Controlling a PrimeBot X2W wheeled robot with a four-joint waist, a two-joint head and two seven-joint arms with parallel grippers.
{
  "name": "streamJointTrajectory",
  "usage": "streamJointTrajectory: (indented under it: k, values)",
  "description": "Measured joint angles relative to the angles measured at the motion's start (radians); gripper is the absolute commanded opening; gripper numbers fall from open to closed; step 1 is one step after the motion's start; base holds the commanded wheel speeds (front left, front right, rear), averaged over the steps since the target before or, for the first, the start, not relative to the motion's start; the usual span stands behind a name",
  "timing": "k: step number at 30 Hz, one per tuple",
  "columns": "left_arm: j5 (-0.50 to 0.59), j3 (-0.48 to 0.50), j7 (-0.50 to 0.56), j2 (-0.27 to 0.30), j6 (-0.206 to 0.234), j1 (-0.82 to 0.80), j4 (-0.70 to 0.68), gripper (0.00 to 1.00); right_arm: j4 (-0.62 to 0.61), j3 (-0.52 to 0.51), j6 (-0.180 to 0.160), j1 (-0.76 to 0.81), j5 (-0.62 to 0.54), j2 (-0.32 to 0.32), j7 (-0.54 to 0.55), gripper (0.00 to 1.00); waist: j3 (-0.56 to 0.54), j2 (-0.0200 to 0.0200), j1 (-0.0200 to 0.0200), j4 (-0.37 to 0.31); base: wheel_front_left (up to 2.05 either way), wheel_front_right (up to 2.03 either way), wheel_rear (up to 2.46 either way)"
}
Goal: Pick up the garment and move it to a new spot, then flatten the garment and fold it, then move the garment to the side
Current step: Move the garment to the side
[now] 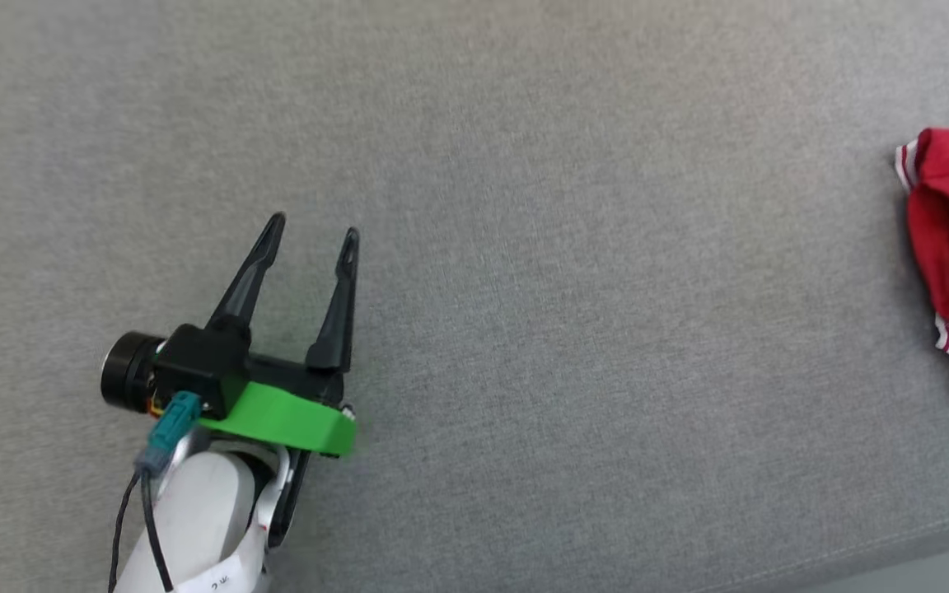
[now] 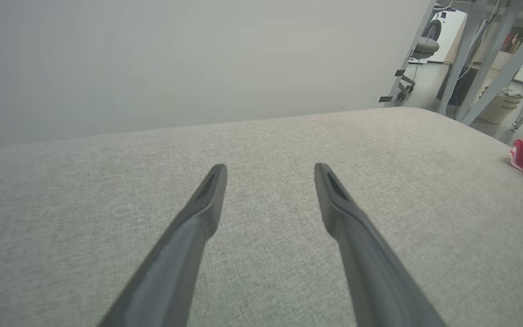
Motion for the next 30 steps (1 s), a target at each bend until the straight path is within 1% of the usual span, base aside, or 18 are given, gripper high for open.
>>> streamJointTrajectory:
  k: [4,8,11,14,18,22,26,30]
  values:
    - [-0.017,0.036,-0.001,-0.017,0.001,0.042,0.008,1.0,-0.154,0.013,0.0,0.068,0.114,0.077,0.03,1.0,-0.073,0.0,0.0,0.019,0.0,0.0,0.0]
    - [-0.018,0.059,-0.001,-0.034,0.002,0.082,0.02,1.0,-0.289,0.015,0.0,0.162,0.201,0.135,0.047,1.0,-0.14,0.0,0.0,0.045,0.0,0.0,0.0]
    - [-0.031,0.079,-0.001,-0.051,0.003,0.106,0.03,1.0,-0.366,0.016,0.0,0.235,0.245,0.188,0.05,1.0,-0.183,0.0,0.0,0.068,0.0,0.0,0.0]
    - [-0.034,0.099,-0.001,-0.06,0.002,0.132,0.038,1.0,-0.411,0.018,0.0,0.303,0.288,0.247,0.039,1.0,-0.221,0.0,0.0,0.093,0.0,0.0,0.0]
    - [-0.034,0.131,-0.001,-0.077,-0.003,0.177,0.04,1.0,-0.436,0.026,0.0,0.372,0.305,0.335,0.019,1.0,-0.266,0.0,-0.0001,0.125,0.0,0.0,0.0]
    - [-0.032,0.15,-0.001,-0.09,-0.017,0.207,0.042,1.0,-0.435,0.035,0.0,0.434,0.311,0.394,-0.015,1.0,-0.299,0.0,-0.0001,0.158,0.0,0.0,0.0]
    - [-0.028,0.172,-0.001,-0.108,-0.029,0.22,0.047,1.0,-0.414,0.063,0.0,0.467,0.309,0.415,-0.051,1.0,-0.323,0.0,-0.0001,0.18,0.0,0.0,0.0]
    - [0.001,0.189,-0.001,-0.12,-0.037,0.229,0.053,1.0,-0.392,0.07,0.0,0.492,0.303,0.436,-0.082,1.0,-0.34,0.0,-0.0001,0.194,0.0,0.0,0.0]
